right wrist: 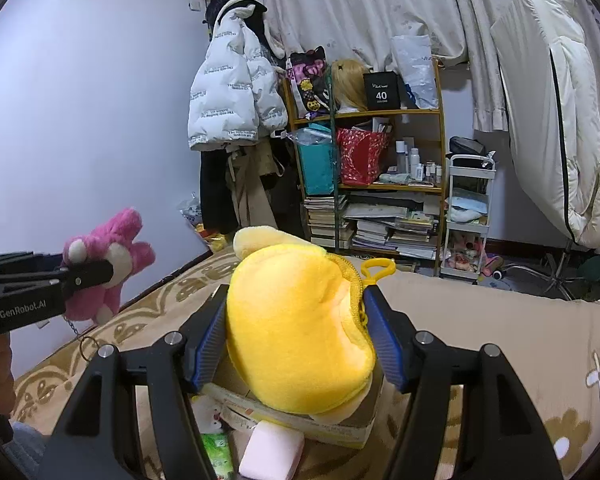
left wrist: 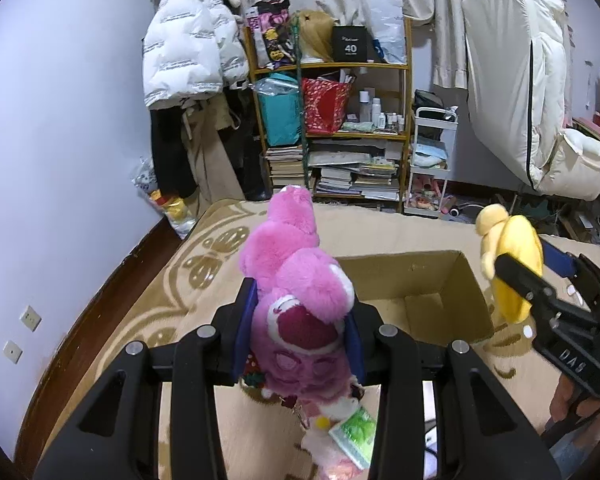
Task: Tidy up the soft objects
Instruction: 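Lift the pink bear with the left gripper while the right gripper lifts the yellow duck, then drop the pink bear and yellow duck into the box, opening both grippers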
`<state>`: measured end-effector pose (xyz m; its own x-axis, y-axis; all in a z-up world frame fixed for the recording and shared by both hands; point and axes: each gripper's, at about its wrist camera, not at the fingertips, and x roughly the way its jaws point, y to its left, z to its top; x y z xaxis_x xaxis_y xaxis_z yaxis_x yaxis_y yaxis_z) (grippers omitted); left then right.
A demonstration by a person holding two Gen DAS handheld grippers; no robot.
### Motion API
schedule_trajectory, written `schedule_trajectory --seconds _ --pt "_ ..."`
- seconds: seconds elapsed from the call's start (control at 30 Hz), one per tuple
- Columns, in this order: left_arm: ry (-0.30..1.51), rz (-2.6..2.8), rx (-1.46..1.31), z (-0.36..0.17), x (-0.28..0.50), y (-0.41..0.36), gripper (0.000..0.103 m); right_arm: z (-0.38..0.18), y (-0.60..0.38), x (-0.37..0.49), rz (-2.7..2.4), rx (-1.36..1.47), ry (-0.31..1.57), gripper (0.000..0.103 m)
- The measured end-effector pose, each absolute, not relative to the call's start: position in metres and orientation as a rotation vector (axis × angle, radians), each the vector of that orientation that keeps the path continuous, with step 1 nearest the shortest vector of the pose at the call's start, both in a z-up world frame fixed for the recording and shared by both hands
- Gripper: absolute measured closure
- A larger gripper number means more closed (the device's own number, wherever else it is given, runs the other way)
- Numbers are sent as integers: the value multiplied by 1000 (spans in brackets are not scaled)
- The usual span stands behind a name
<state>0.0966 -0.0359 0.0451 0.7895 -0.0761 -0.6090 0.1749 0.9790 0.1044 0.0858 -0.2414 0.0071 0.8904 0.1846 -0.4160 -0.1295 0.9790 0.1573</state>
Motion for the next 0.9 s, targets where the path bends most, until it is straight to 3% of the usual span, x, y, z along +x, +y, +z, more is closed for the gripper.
schedule_trajectory --seconds 0.9 --pt "782 -274 95 -42 166 -62 65 -68 -248 137 211 129 589 33"
